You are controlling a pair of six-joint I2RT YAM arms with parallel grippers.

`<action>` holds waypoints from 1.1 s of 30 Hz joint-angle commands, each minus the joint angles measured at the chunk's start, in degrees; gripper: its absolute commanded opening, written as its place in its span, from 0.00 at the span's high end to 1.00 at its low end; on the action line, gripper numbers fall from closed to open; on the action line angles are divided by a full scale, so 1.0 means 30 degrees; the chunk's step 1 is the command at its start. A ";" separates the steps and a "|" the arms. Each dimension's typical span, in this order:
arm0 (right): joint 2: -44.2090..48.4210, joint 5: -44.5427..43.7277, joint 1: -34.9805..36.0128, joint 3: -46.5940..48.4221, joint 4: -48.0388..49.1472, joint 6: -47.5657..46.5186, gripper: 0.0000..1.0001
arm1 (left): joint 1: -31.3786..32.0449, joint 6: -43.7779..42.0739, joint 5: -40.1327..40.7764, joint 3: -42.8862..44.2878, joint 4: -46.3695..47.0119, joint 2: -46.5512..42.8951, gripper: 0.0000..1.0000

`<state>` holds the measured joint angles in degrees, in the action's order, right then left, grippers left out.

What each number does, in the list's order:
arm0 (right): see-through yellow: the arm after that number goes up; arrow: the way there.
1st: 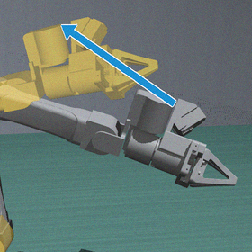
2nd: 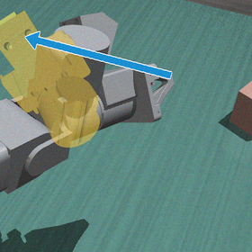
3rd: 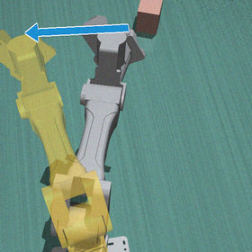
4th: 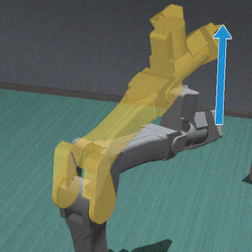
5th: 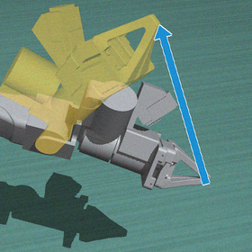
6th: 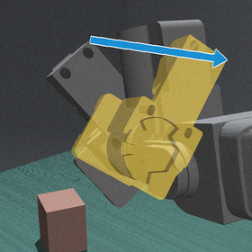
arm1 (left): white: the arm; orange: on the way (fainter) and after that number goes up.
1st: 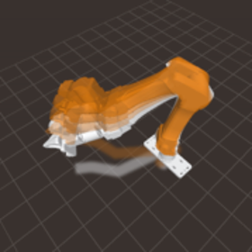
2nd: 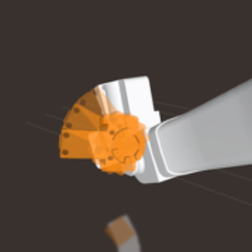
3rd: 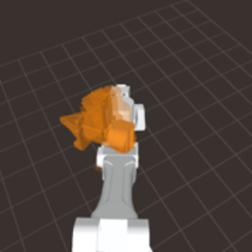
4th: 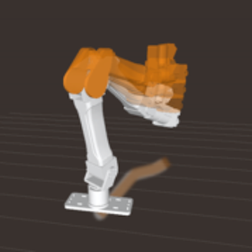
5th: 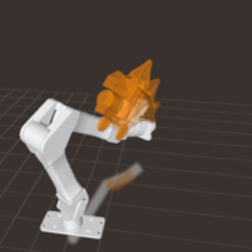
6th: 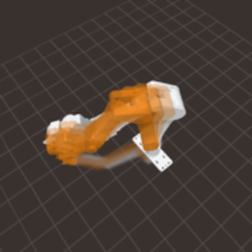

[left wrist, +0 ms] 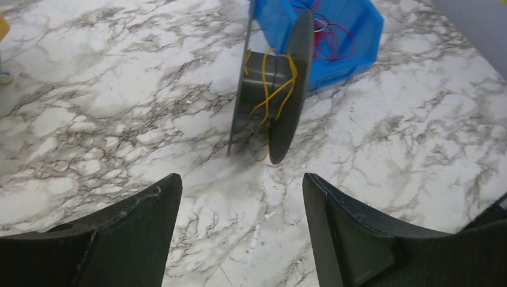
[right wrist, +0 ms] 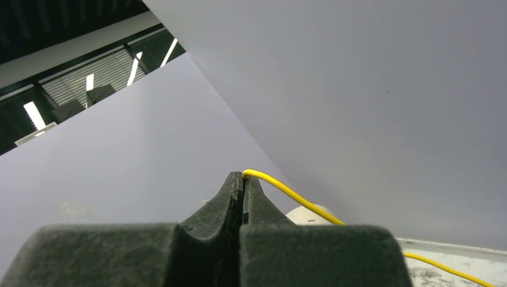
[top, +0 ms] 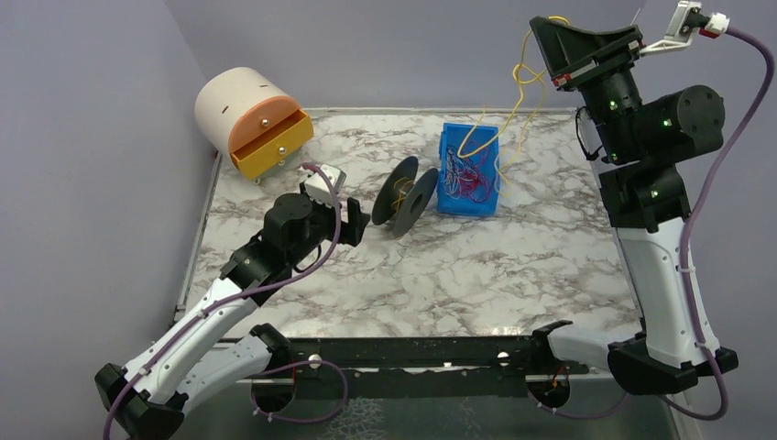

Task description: Wrap the cables

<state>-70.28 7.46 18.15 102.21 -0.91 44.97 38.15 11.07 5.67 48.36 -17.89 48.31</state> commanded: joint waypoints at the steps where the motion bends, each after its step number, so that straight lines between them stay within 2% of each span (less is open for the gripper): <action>1: 0.1700 0.1605 -0.0074 -0.1470 0.0396 0.0392 0.99 | 0.0261 -0.0577 -0.3271 -0.0125 0.1673 -0.1553 0.24; 10: 0.5542 0.3069 -0.0074 -0.6252 -0.0150 0.0156 0.99 | 0.0265 -0.0589 -1.1285 0.2782 0.1419 -0.2131 0.24; 14: 0.6406 0.4753 -0.0074 -0.7424 -0.0136 -0.0017 0.99 | 0.0261 -0.0647 -1.4550 0.4736 0.1030 -0.1223 0.24; 20: 0.6970 0.7848 -0.0074 -0.9391 0.0950 0.0120 0.99 | 0.0289 -0.0570 -1.7784 0.6277 0.1041 0.0473 0.24; 23: 0.6964 0.9586 -0.0074 -1.0221 0.2123 -0.0082 0.99 | 0.0369 -0.0530 -1.8368 0.6434 0.1049 0.1118 0.24; 27: 0.7234 1.1108 -0.0074 -1.1510 0.4249 0.0040 0.99 | 0.0685 0.0408 -1.7603 0.5782 0.1640 0.1718 0.24; 33: 0.7791 1.2156 -0.0074 -1.3369 0.7743 0.0574 0.99 | 0.1673 0.3692 -1.6780 0.2955 0.5302 0.2127 0.23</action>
<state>-48.90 38.61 18.15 64.34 11.18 45.65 41.17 14.61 -45.06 61.49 -11.00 54.02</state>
